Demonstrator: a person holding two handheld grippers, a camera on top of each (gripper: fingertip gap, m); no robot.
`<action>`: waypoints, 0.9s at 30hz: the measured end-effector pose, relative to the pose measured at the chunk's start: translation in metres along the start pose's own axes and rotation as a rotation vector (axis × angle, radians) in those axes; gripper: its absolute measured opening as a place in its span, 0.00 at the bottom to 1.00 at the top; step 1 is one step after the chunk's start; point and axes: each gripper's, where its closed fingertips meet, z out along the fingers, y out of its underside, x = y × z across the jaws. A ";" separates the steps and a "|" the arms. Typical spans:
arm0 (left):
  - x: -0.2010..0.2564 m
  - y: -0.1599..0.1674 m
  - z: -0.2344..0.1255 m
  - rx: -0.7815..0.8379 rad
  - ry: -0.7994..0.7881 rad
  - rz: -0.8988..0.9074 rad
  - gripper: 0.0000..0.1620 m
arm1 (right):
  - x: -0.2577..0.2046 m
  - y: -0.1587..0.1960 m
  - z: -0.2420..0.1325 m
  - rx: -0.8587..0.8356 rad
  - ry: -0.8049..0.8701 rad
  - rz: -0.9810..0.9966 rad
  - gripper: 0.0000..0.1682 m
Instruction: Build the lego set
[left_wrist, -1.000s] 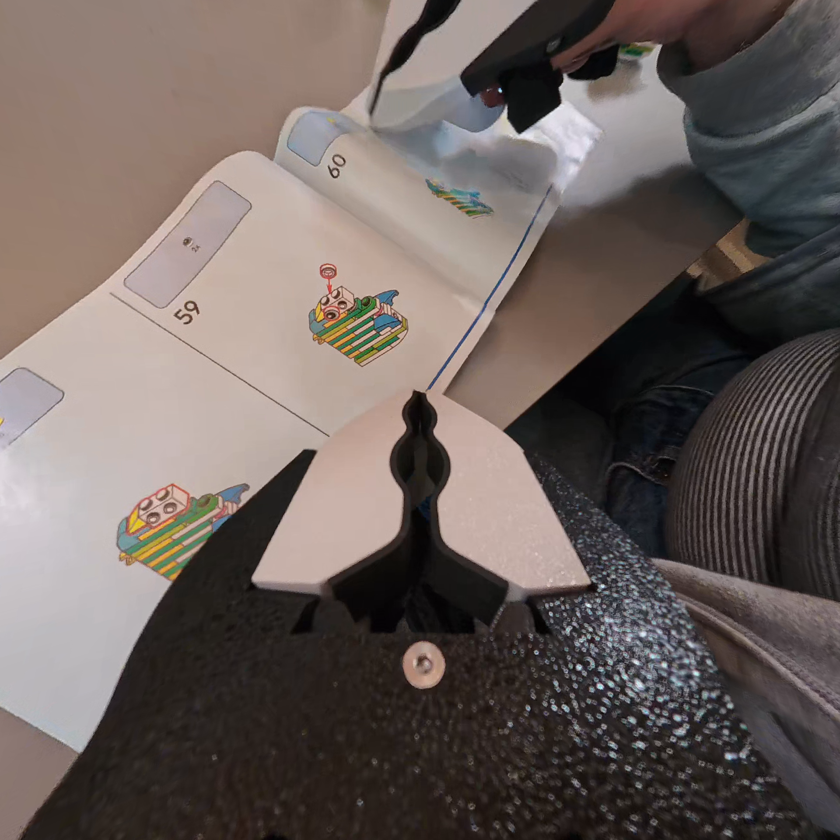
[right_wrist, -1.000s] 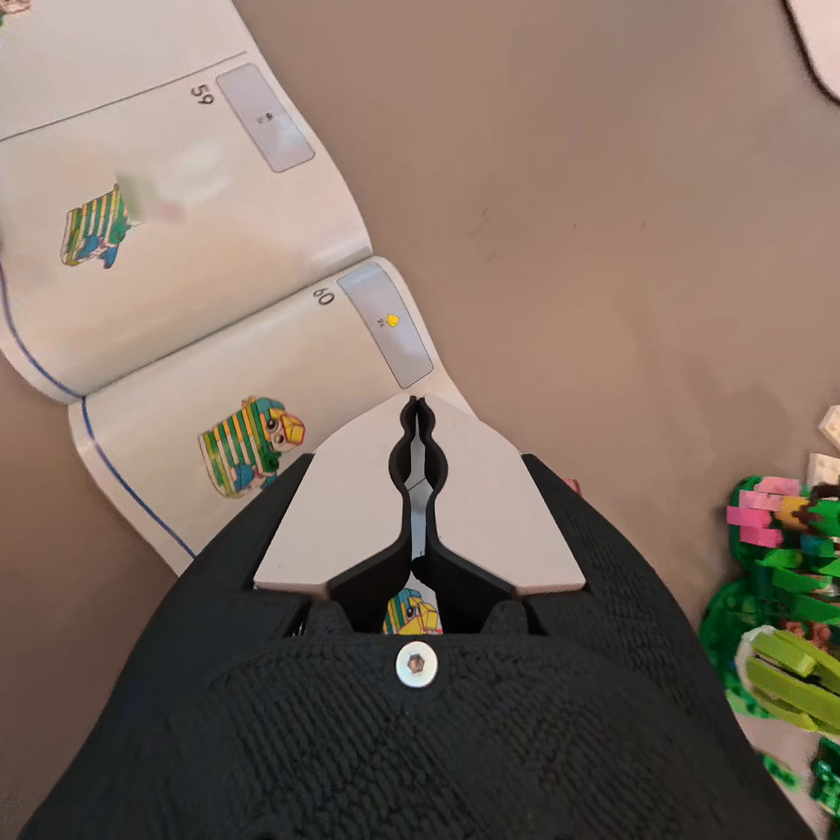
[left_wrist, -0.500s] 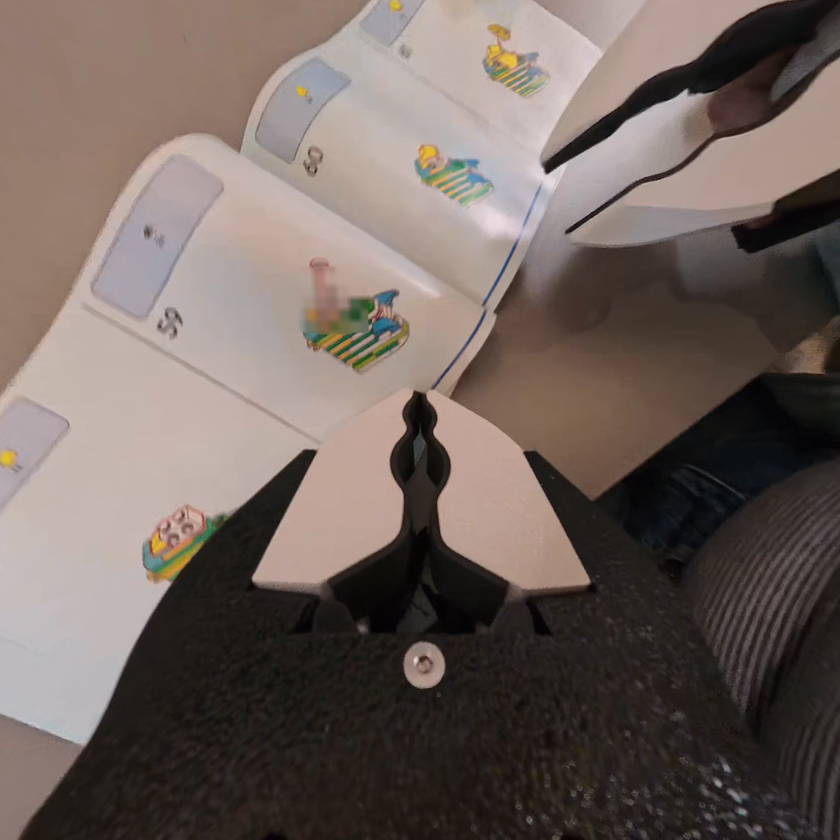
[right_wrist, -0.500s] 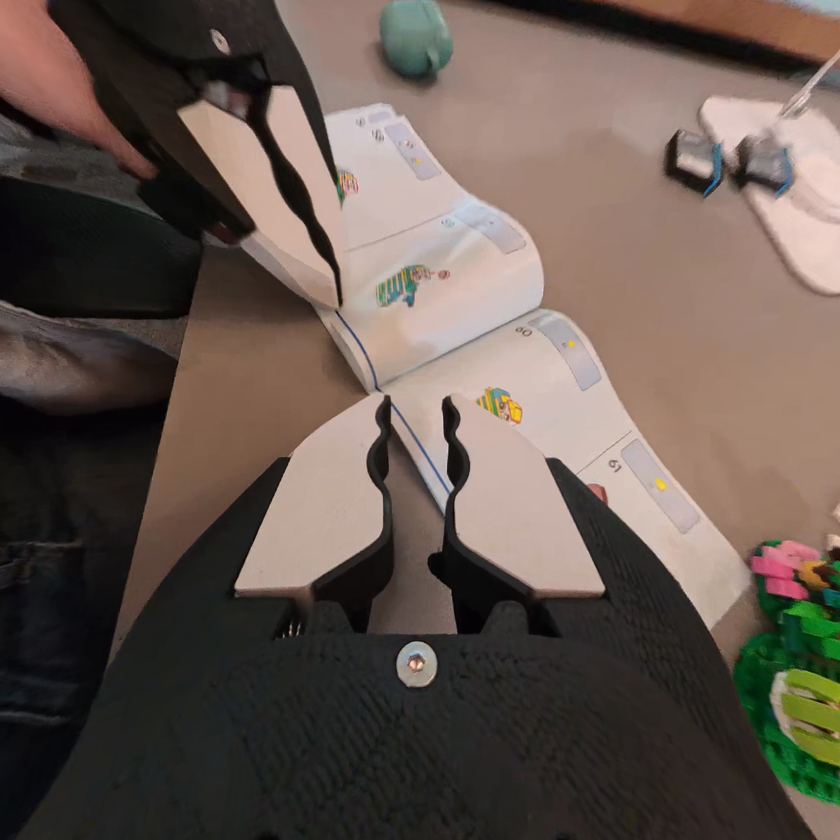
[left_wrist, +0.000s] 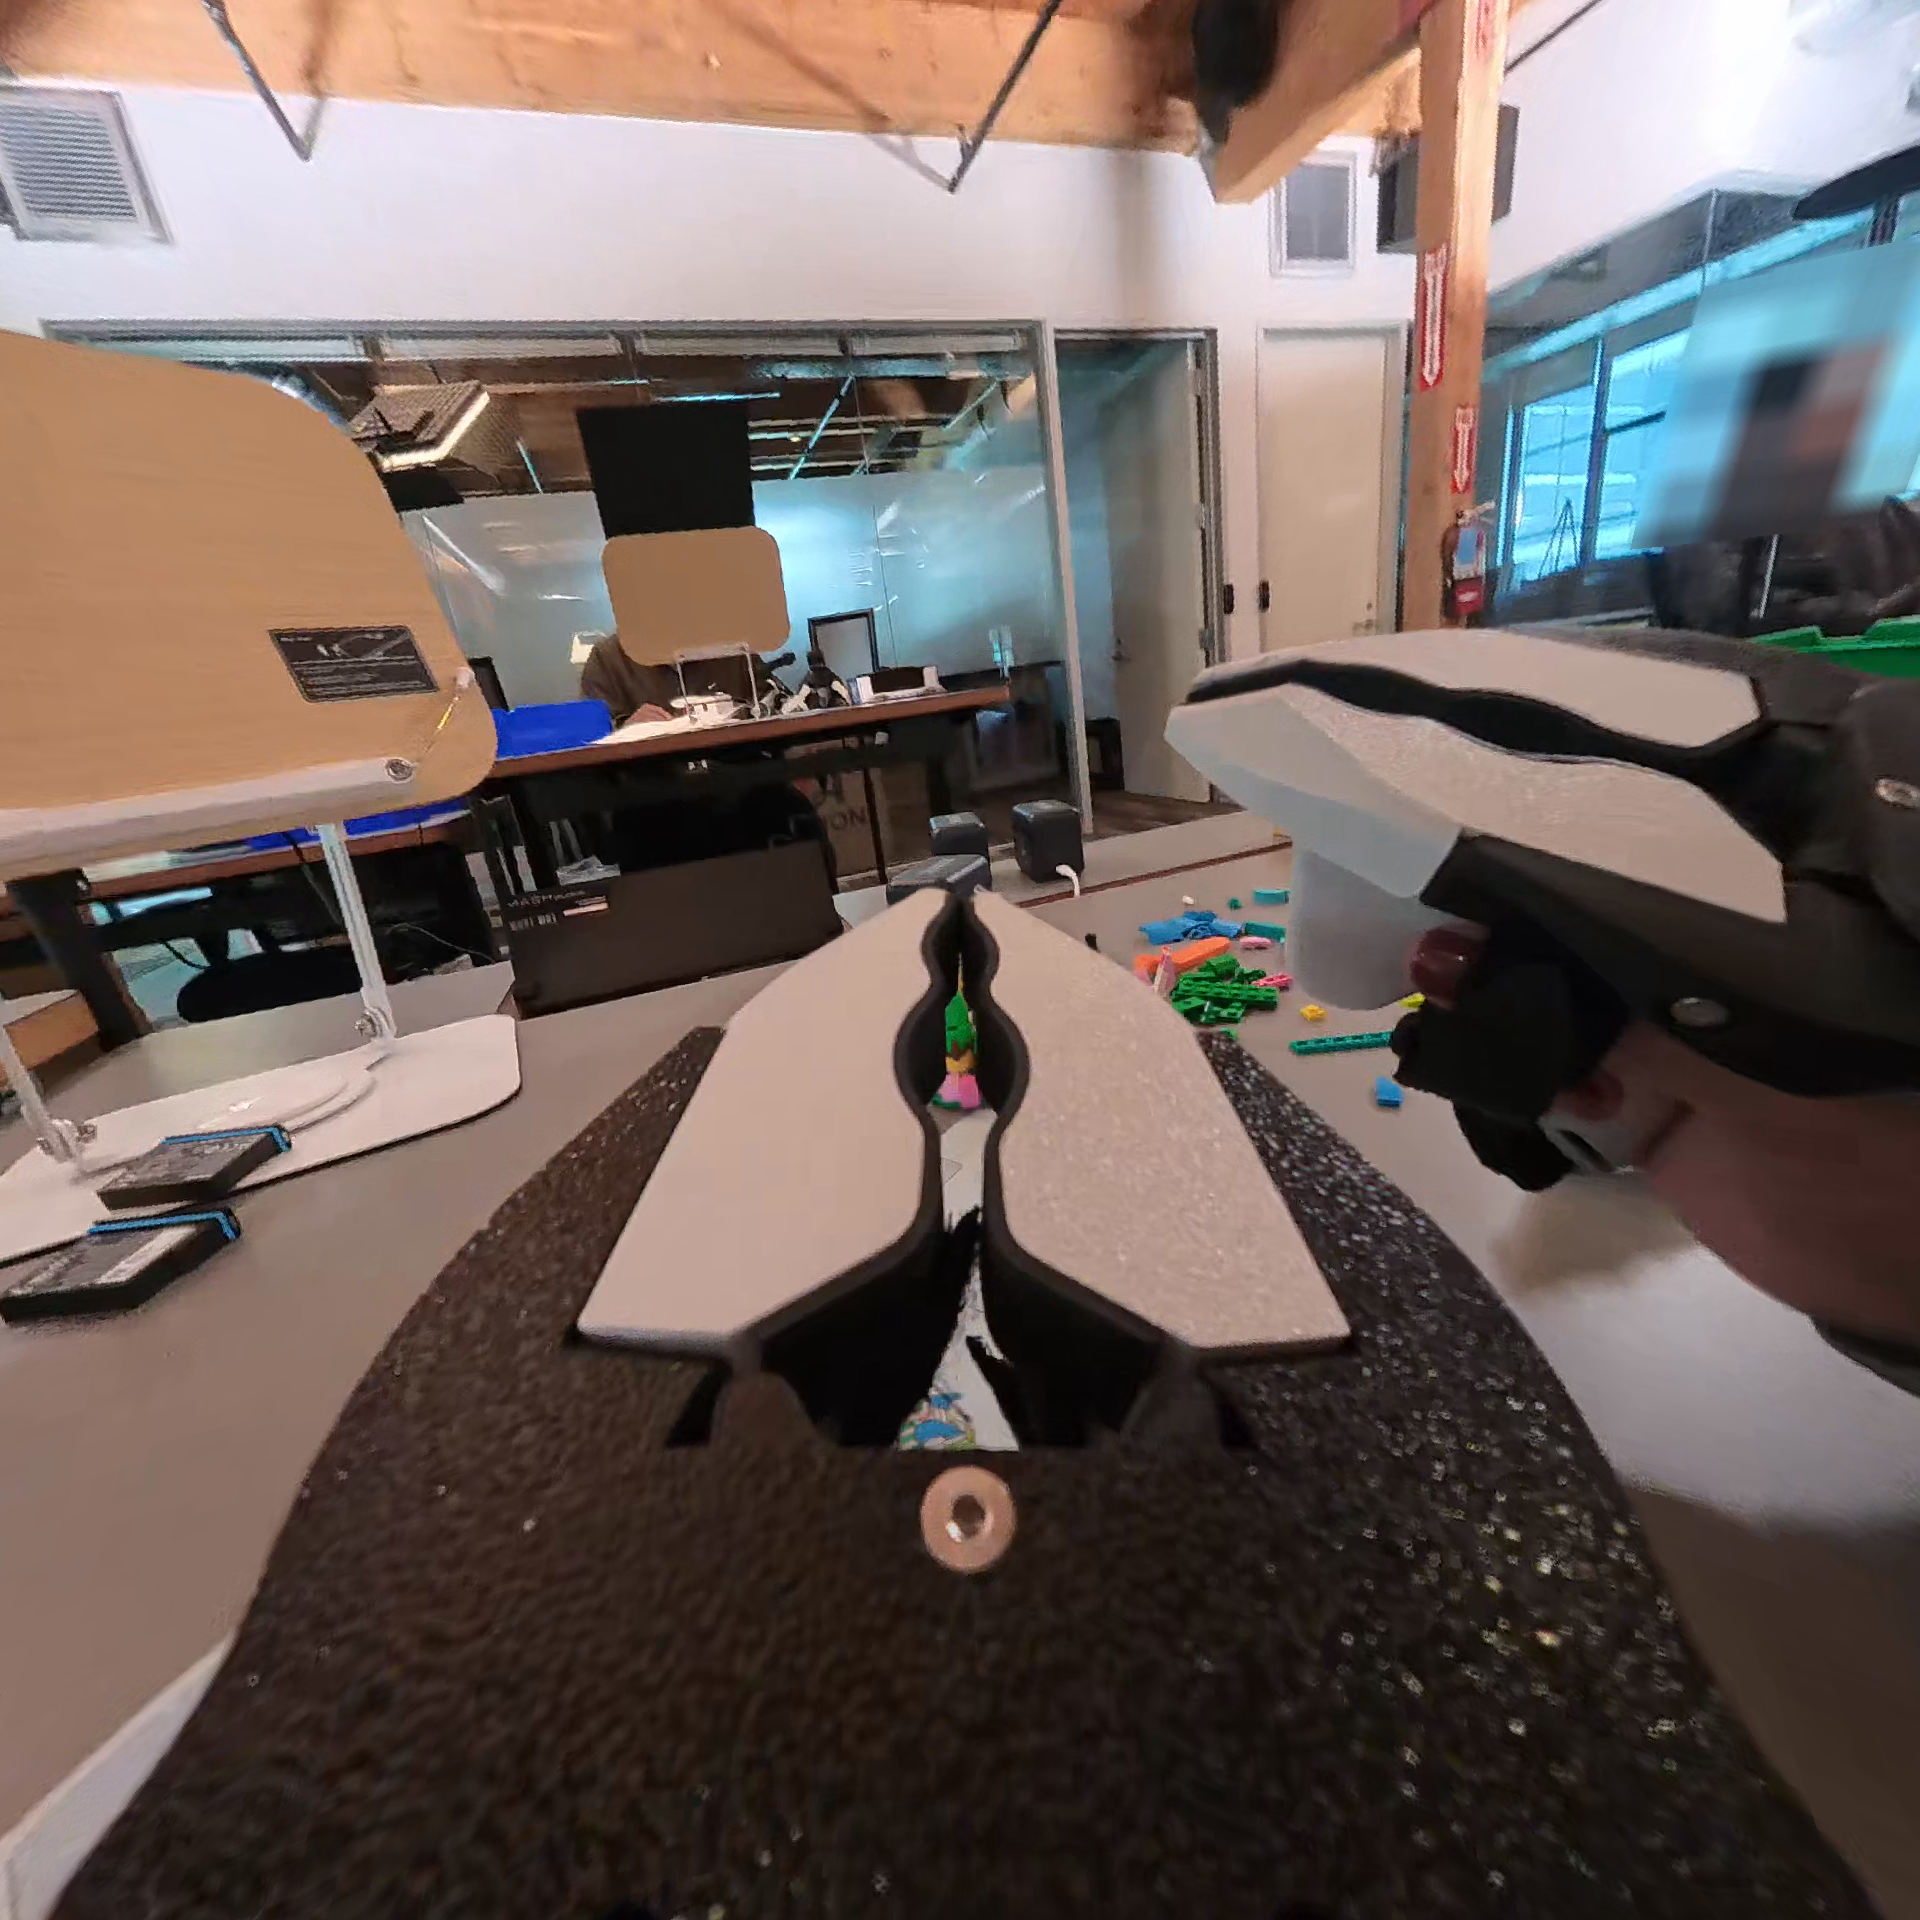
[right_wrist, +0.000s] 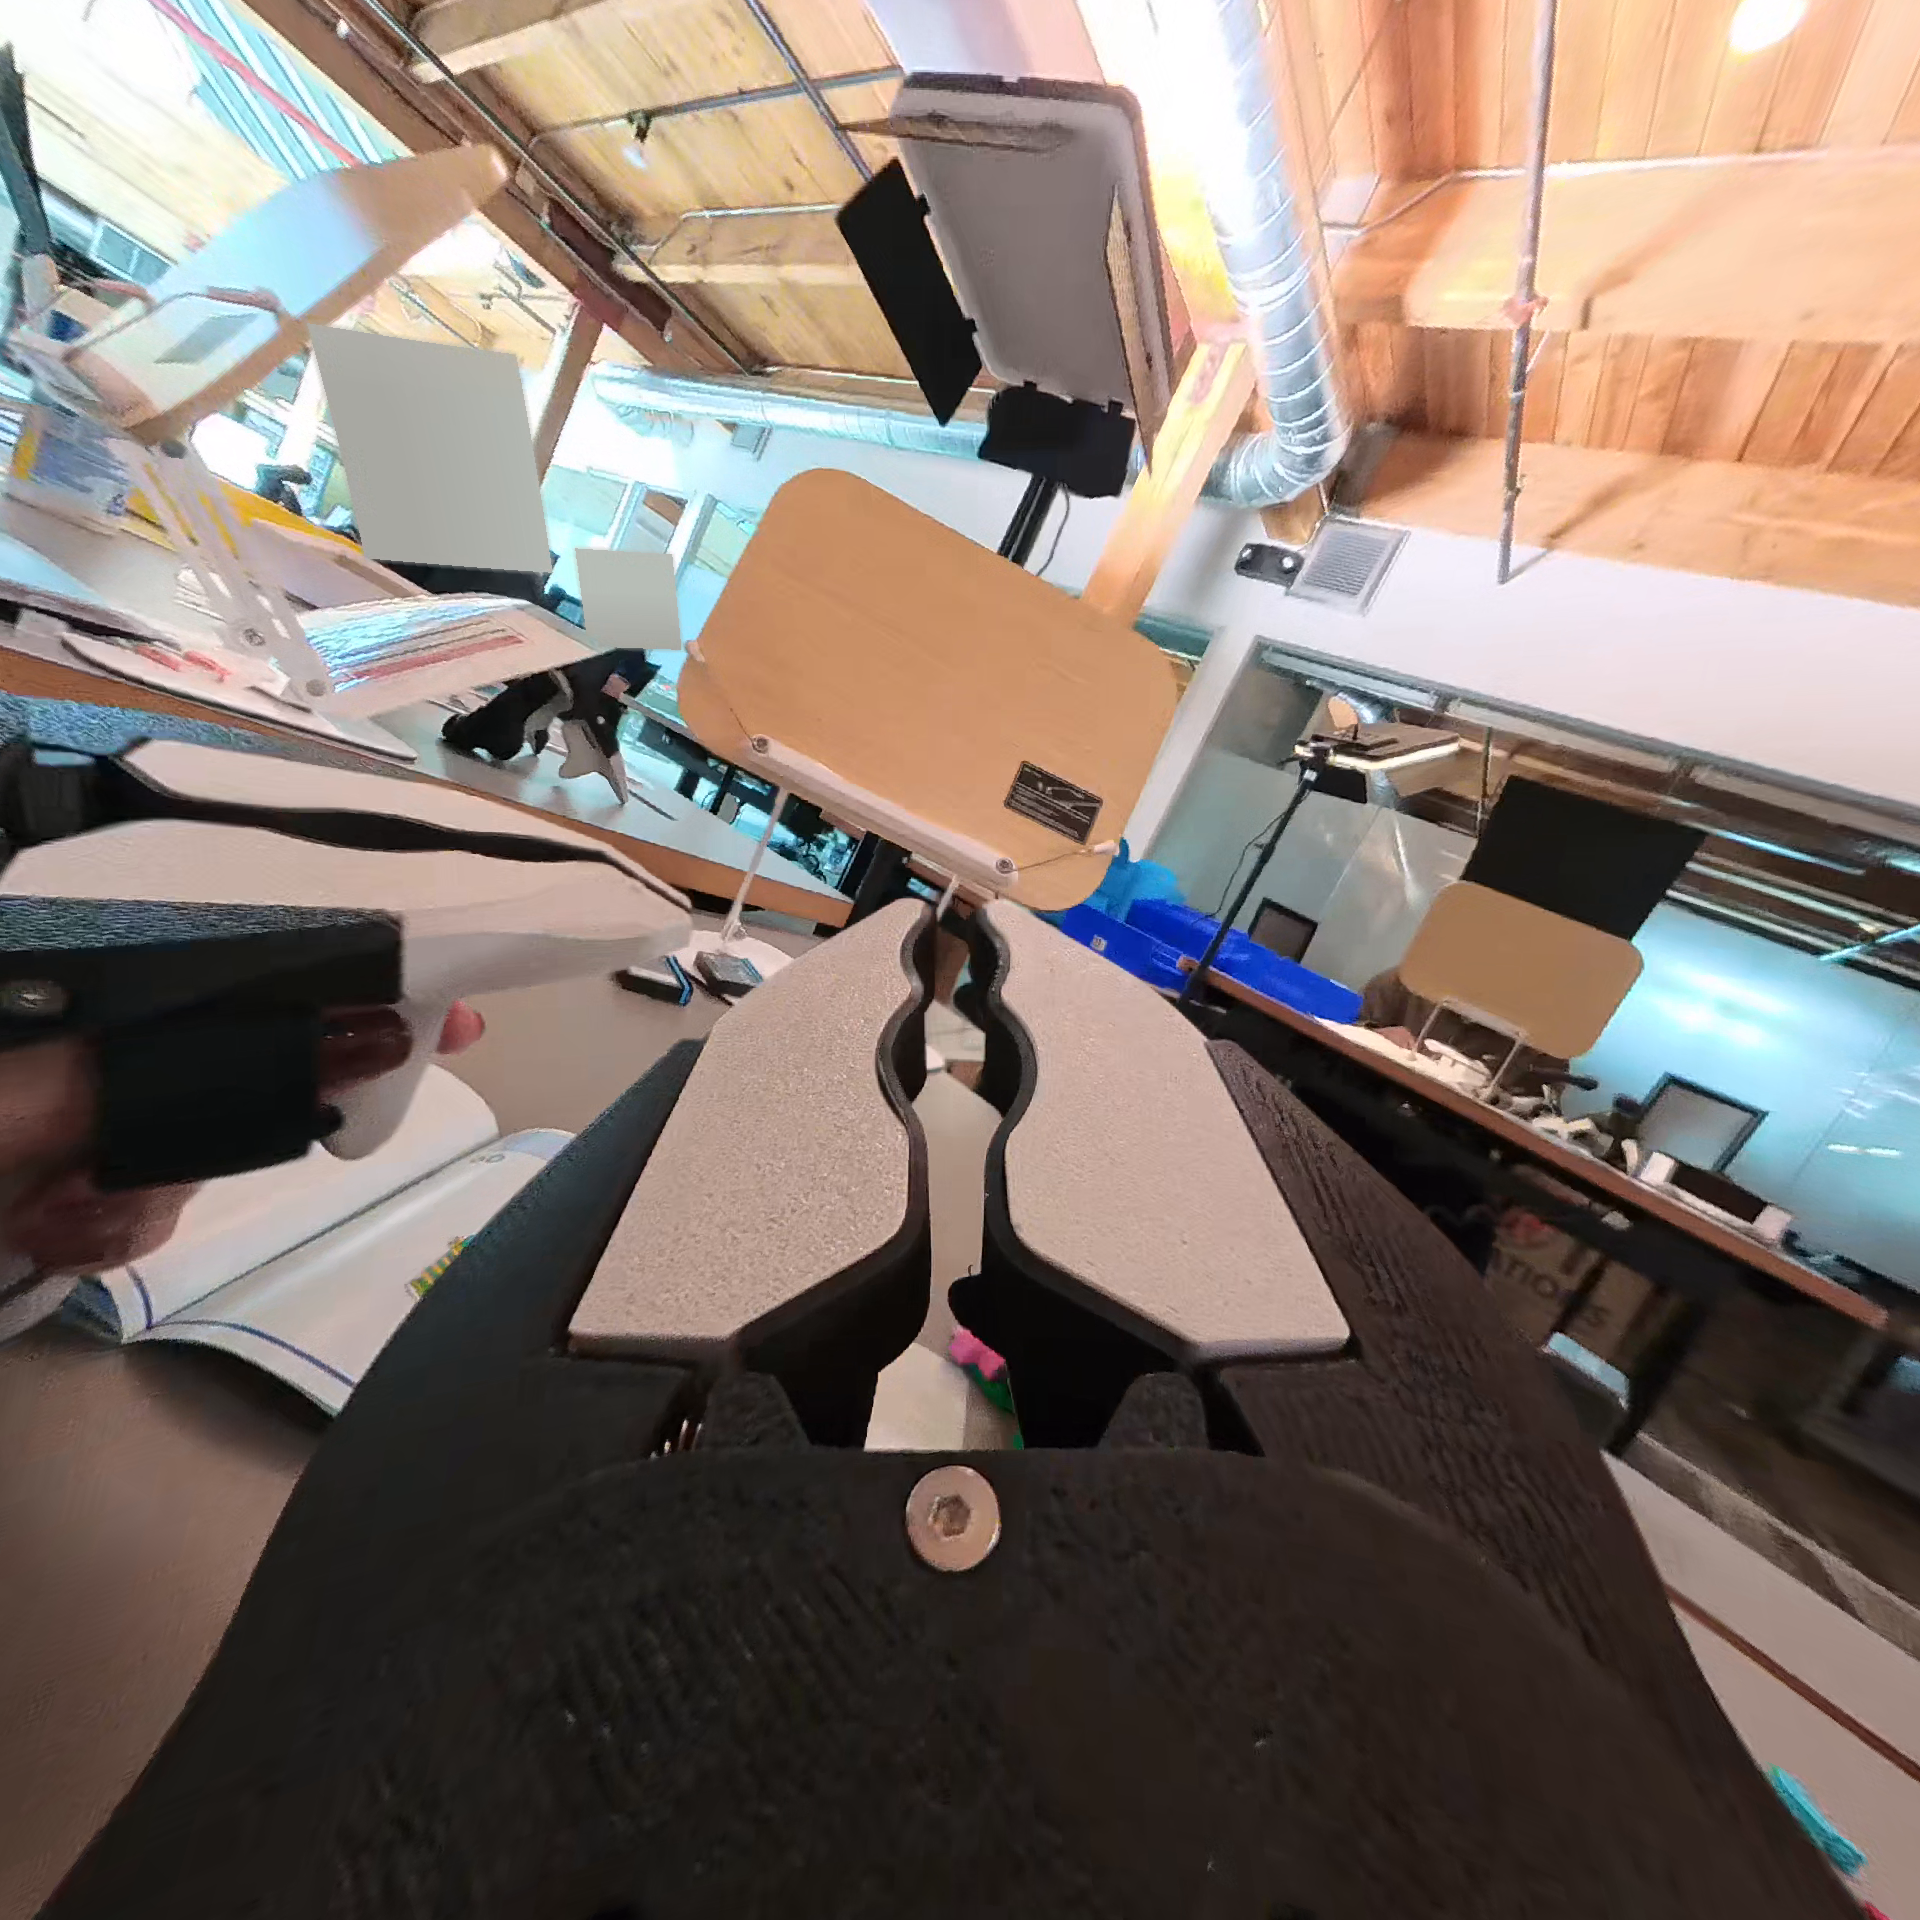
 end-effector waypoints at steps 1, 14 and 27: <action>0.000 0.002 -0.002 0.001 0.006 -0.029 0.00 | -0.003 0.000 0.000 0.001 0.001 -0.002 0.03; 0.015 -0.010 -0.024 0.101 0.114 0.026 0.00 | -0.012 0.009 0.003 -0.028 0.017 -0.035 0.03; 0.022 -0.008 -0.022 0.092 0.204 -0.031 0.00 | -0.016 0.003 0.000 -0.004 -0.003 0.011 0.04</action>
